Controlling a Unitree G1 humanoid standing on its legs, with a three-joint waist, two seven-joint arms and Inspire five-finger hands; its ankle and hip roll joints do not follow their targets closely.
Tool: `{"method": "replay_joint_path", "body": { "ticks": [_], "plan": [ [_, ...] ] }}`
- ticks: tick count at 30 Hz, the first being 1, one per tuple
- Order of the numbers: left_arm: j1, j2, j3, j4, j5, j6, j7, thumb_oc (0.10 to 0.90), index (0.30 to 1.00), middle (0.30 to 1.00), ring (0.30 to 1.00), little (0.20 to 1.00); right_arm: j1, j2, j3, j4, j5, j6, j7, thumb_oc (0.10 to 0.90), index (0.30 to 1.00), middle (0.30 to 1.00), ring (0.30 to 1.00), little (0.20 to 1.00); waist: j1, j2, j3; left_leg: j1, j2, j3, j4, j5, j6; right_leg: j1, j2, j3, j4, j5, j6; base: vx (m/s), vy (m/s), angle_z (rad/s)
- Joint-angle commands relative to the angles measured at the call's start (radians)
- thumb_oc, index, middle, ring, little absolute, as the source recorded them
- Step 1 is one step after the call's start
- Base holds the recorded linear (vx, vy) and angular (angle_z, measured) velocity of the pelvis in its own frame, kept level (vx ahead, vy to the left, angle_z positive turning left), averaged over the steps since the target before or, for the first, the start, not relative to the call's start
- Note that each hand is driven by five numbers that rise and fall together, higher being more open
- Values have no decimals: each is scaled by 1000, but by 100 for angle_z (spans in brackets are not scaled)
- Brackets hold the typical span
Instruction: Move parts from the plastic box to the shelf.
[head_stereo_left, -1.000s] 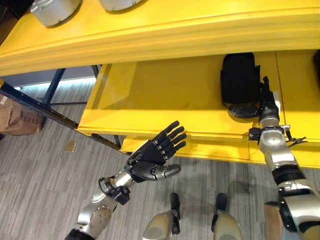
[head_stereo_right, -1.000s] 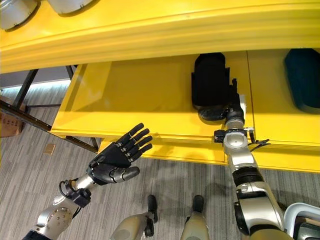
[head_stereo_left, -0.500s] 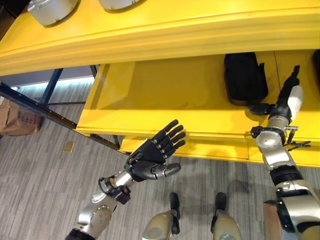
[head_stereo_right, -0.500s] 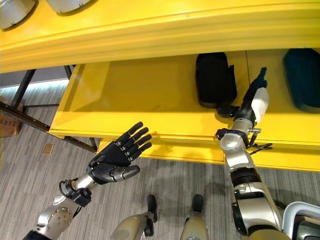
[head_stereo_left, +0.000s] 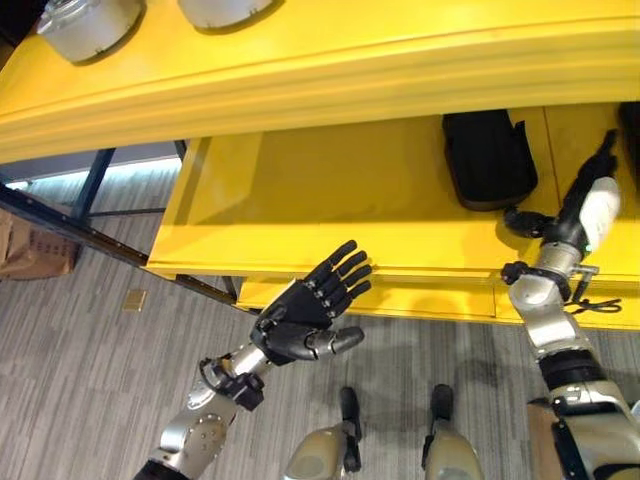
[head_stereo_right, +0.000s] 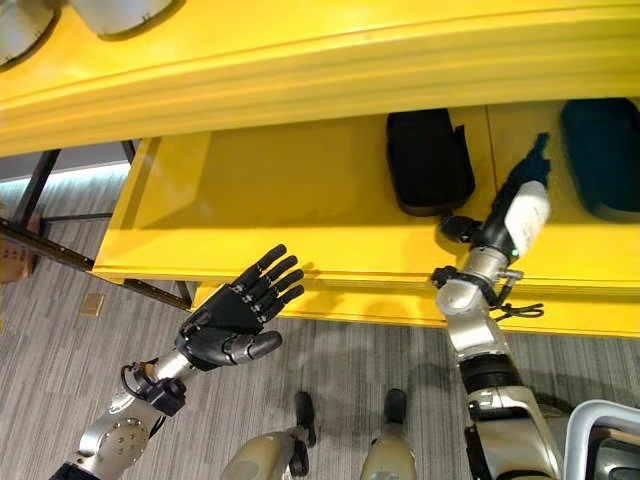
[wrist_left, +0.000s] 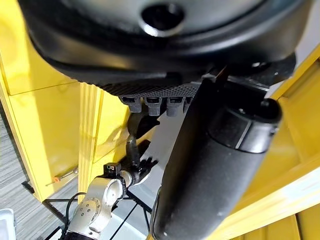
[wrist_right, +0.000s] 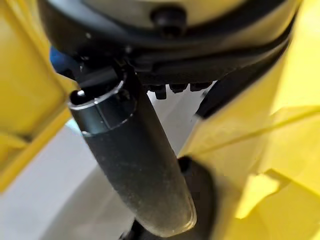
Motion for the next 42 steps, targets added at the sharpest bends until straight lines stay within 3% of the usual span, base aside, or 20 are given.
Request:
{"method": "replay_joint_path", "body": {
  "ticks": [1, 8, 16, 19, 23, 27, 31, 39, 42],
  "plan": [
    [-9, -18, 37, -130, -30, -91, -23, 900, 1000, 1000, 1000, 1000, -47, -11, 23, -104, 33, -120, 35, 900, 1000, 1000, 1000, 1000, 3, -63, -63, -10, -35, -15, 110, -128, 16, -11, 26, -9, 100, -134, -45, 0, 0, 0],
    [12, -28, 62, -119, -21, -100, -40, 900, 1000, 1000, 1000, 1000, 40, 15, 57, -185, -27, -188, 128, 900, 1000, 1000, 1000, 1000, -6, -81, -73, -1, -28, -9, 95, -125, 17, -5, 29, -3, 89, -130, -41, -10, 11, 0],
    [31, -28, 95, -114, -10, -97, -71, 900, 1000, 1000, 1000, 1000, 118, -36, 96, -252, -283, -201, 135, 900, 1000, 1000, 1000, 1000, -5, -113, -88, 0, -25, -11, 93, -127, 20, 5, 34, -5, 73, -125, -34, -28, -1, -3],
    [37, -13, 103, -110, -18, -94, -88, 900, 1000, 1000, 1000, 1000, 115, -103, 105, -221, -450, -155, 67, 900, 1000, 1000, 1000, 1000, 2, -122, -96, 6, -22, -14, 92, -127, 20, 18, 36, -8, 62, -122, -31, 0, 0, 0],
    [38, 17, 114, -110, -39, -86, -93, 900, 1000, 1000, 1000, 1000, 85, -191, 92, -199, -567, -82, -1, 900, 1000, 1000, 1000, 1000, 7, -133, -104, 10, -19, -14, 91, -128, 20, 29, 41, -11, 52, -120, -26, 2, -21, 3],
    [40, 44, 123, -118, -59, -82, -99, 900, 1000, 1000, 1000, 1000, 53, -259, 77, -182, -653, -57, -40, 900, 1000, 1000, 1000, 1000, 16, -141, -105, 10, -19, -19, 89, -131, 20, 32, 43, -15, 48, -121, -22, -11, -15, -1],
    [52, 58, 137, -130, -63, -66, -109, 900, 1000, 1000, 1000, 1000, 44, -303, 74, -187, -666, -44, -18, 900, 1000, 1000, 1000, 1000, 24, -149, -106, 9, -19, -23, 91, -135, 21, 38, 47, -16, 44, -123, -21, -2, -26, -3],
    [38, 89, 144, -123, -79, -34, -129, 900, 1000, 1000, 1000, 1000, -52, -375, 141, -77, -580, -7, 166, 900, 1000, 1000, 1000, 1000, 48, -160, -100, -1, -18, -33, 101, -134, 19, 38, 50, -25, 46, -126, -21, 4, -17, 1],
    [33, 91, 142, -119, -80, -34, -133, 900, 1000, 1000, 1000, 1000, -82, -384, 168, -40, -558, -2, 188, 900, 1000, 1000, 1000, 1000, 52, -161, -97, -4, -19, -35, 102, -134, 18, 39, 49, -29, 46, -126, -21, 5, -10, 2]
  ]
}}
